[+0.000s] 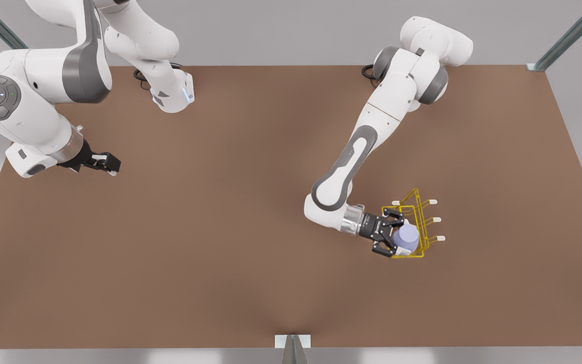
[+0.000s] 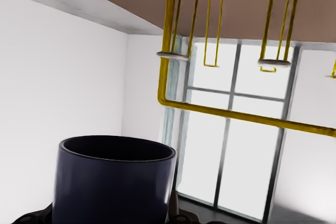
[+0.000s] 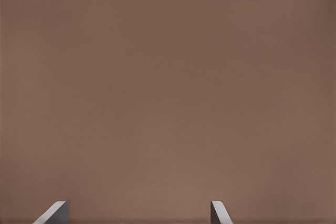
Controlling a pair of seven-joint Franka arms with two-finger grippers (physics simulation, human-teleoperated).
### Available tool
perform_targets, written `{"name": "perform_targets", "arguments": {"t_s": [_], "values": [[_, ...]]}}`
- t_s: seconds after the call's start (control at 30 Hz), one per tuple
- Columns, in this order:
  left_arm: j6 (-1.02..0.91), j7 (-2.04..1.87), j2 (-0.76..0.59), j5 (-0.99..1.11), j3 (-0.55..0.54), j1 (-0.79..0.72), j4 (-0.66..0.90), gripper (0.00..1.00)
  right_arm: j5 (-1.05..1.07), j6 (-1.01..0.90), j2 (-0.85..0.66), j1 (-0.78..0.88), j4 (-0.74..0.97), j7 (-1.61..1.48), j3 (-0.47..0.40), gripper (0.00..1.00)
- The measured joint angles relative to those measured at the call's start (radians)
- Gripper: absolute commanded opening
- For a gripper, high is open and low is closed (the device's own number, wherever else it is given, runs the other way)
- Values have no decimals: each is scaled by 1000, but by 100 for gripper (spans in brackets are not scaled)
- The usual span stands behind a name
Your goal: Place the cup on the cup holder
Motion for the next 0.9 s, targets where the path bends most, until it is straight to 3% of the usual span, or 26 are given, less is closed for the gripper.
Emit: {"name": "perform_targets", "arguments": {"t_s": [0.9], "values": [[10,69,43,-153,-18,20,7,79,0,0,0,0,0,1,0,100]]}}
